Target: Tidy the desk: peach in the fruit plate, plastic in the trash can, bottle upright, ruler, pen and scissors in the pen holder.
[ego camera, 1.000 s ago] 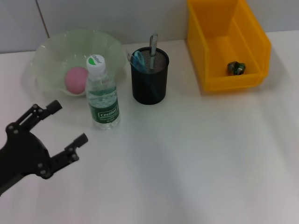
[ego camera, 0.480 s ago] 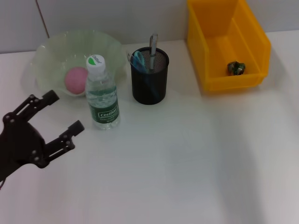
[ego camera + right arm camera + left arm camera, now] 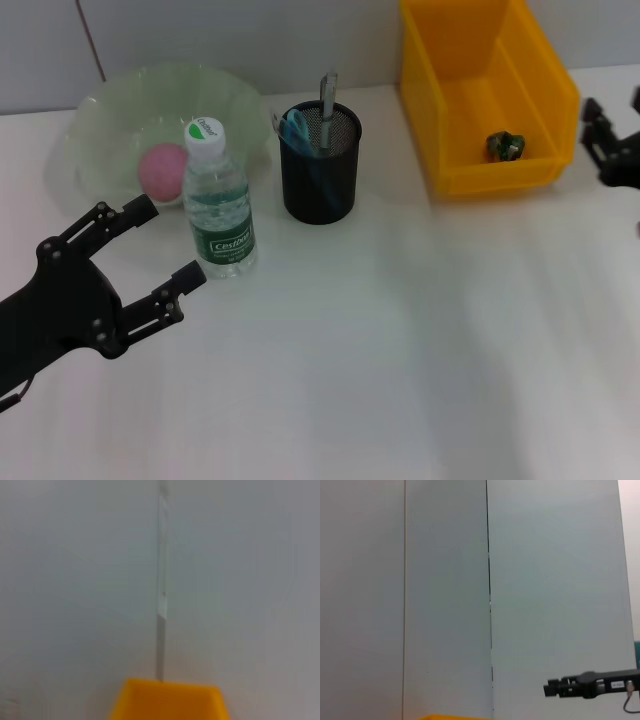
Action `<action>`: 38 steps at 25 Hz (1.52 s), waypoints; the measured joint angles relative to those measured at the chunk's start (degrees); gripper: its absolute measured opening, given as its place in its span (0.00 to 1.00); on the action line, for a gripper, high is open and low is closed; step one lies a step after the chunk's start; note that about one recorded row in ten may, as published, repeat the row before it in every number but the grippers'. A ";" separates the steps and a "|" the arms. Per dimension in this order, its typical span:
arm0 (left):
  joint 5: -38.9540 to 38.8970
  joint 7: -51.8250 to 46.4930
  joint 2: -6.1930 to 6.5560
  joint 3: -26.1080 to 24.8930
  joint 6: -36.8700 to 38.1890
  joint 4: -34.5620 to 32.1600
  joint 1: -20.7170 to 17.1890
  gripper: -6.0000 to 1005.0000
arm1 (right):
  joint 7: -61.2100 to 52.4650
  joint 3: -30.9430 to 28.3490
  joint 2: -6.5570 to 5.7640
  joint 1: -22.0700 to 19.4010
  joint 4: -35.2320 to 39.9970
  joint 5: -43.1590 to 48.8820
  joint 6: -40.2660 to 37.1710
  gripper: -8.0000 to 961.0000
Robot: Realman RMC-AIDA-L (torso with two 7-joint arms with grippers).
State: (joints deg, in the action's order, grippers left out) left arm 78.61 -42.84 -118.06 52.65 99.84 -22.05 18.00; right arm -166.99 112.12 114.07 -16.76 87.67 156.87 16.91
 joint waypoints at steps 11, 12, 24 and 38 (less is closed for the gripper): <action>0.06 -0.09 0.20 0.37 -0.26 -0.29 0.26 0.83 | -2.85 17.30 -4.63 8.66 -25.61 0.32 52.39 0.53; 0.07 0.07 0.15 0.94 -0.82 -0.21 0.81 0.83 | -2.85 17.30 -4.63 8.66 -25.61 0.32 52.39 0.53; 3.95 -0.17 0.05 5.86 -0.35 -0.89 1.89 0.83 | -2.78 45.72 -9.26 21.40 -46.26 -23.57 62.31 0.53; 7.63 -0.93 0.21 9.08 -3.29 -0.93 2.65 0.83 | -2.45 53.84 0.31 22.59 -62.52 -13.99 62.16 0.59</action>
State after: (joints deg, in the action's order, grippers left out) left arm 86.24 -43.77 -117.85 61.73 96.55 -22.98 20.65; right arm -169.44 165.95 114.37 5.83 25.15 142.87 79.07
